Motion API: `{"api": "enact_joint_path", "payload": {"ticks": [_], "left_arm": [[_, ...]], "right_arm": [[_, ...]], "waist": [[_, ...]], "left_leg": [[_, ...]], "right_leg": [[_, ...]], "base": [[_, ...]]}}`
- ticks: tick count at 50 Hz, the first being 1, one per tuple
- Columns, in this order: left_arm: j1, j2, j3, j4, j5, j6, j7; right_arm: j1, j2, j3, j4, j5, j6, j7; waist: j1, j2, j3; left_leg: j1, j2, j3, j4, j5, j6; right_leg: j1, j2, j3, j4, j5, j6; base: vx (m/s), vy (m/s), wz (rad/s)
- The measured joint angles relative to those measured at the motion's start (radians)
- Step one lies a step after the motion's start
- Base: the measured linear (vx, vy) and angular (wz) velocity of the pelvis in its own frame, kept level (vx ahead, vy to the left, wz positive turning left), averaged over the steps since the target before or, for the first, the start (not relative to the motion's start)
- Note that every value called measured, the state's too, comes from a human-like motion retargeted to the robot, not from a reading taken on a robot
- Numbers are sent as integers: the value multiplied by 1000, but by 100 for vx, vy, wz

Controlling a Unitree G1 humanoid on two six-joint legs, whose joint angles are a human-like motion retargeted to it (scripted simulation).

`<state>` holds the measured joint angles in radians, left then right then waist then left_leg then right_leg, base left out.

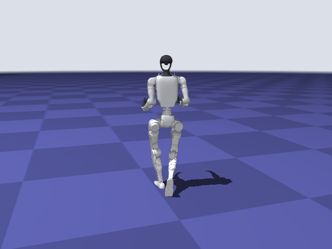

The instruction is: Walk run

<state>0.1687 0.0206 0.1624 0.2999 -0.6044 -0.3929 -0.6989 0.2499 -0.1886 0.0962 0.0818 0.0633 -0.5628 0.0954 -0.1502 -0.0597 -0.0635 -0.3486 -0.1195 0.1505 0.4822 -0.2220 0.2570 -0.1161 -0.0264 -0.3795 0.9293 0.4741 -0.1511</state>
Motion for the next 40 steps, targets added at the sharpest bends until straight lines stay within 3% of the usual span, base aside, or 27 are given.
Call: {"api": "enact_joint_path", "payload": {"ticks": [2, 3, 5, 9, 13, 15, 17, 18, 20, 22, 27, 30, 35, 38, 40], "left_arm": [[-23, -8, -45, 11, 35, -21, 23], [-32, -7, -58, 12, 41, -39, 42], [-45, -16, -76, 11, 31, -63, 70], [-36, -19, -119, -2, -49, -54, 65], [-19, 13, -114, -25, -101, -25, 28], [-18, 38, -103, -31, -107, -24, 26], [-8, 58, -106, -32, -105, -27, 28], [0, 68, -101, -32, -104, -24, 25], [17, 60, -66, -17, -81, -12, -14], [-1, 12, -81, 27, -57, -6, -23], [48, -95, -92, 90, -111, -38, 19], [87, -100, -87, 103, -122, -16, -13], [97, -51, -108, 107, -84, -22, -29], [99, -43, -117, 104, -66, -31, -13], [100, -49, -114, 113, -68, -30, -2]], "right_arm": [[66, -9, 11, 42, 7, 0, 0], [101, -16, 4, 51, 11, -3, 6], [172, -18, -23, 56, 5, -4, 20], [289, -30, -59, 51, -15, -5, 21], [340, -21, -74, 60, -9, -3, 24], [334, -14, -61, 67, -1, -1, 24], [315, -4, -49, 79, 2, -1, 13], [298, 1, -36, 91, 1, 0, 5], [250, 27, -19, 126, -8, -7, -14], [132, 77, -83, 212, 14, -5, 0], [-39, 97, 5, 205, 183, -18, -39], [-104, 54, 19, 139, 202, -33, -40], [-153, -68, -20, 26, 94, 19, 12], [-160, -121, -35, 15, 40, 43, 18], [-155, -132, -30, 40, 14, 56, 22]], "waist": [[28, 36, -5], [36, 41, -3], [27, 59, 2], [-100, 96, 0], [-194, 85, 26], [-196, 70, 33], [-220, 44, 25], [-204, 43, 6], [-161, 51, -14], [-162, 50, 4], [-117, 15, 3], [-3, -23, 15], [115, 21, 69], [108, 37, 71], [93, 41, 57]], "left_leg": [[81, 29, -19, -34, -26, -21], [116, 23, -41, -63, -20, -36], [181, 17, -78, -129, 27, -60], [308, 14, -155, -236, 201, -141], [463, 10, -227, -290, 351, -194], [534, 20, -228, -286, 403, -226], [566, 3, -256, -190, 485, -268], [551, -1, -243, -113, 549, -306], [465, -9, -189, 121, 682, -363], [336, 34, -182, 378, 730, -383], [114, 59, 8, 448, 463, -214], [-4, 33, 107, 294, 308, -204], [-44, 9, 195, -208, 223, -145], [-18, -41, 281, -395, 163, -121], [25, -42, 397, -433, 177, -83]], "right_leg": [[-91, 11, 13, 16, -147, -45], [-138, 13, 34, 0, -215, -35], [-218, 15, 73, -100, -313, 23], [-315, -8, 134, -466, -379, 126], [-328, 22, 414, -773, -484, 219], [-327, -2, 464, -821, -465, 271], [-311, -13, 418, -770, -289, 213], [-312, -27, 328, -725, -333, 139], [-303, 60, 411, -595, -467, 63], [-261, 16, 348, -577, -507, 79], [-116, -19, 324, -691, -476, 77], [-38, -47, 266, -778, -397, 94], [111, 37, 155, -857, -390, 109], [203, 84, 81, -866, -441, 98], [252, 112, 59, -841, -442, 100]], "base": [[115, -20, -33], [112, -19, 9], [106, -18, 67], [124, -21, 154], [106, -31, 106], [118, -44, 26], [134, -47, 45], [133, -49, -16], [132, -46, -12], [69, -15, 126], [83, -7, 26], [76, -6, -59], [72, -5, 31], [99, -5, 110], [102, -14, 71]]}}
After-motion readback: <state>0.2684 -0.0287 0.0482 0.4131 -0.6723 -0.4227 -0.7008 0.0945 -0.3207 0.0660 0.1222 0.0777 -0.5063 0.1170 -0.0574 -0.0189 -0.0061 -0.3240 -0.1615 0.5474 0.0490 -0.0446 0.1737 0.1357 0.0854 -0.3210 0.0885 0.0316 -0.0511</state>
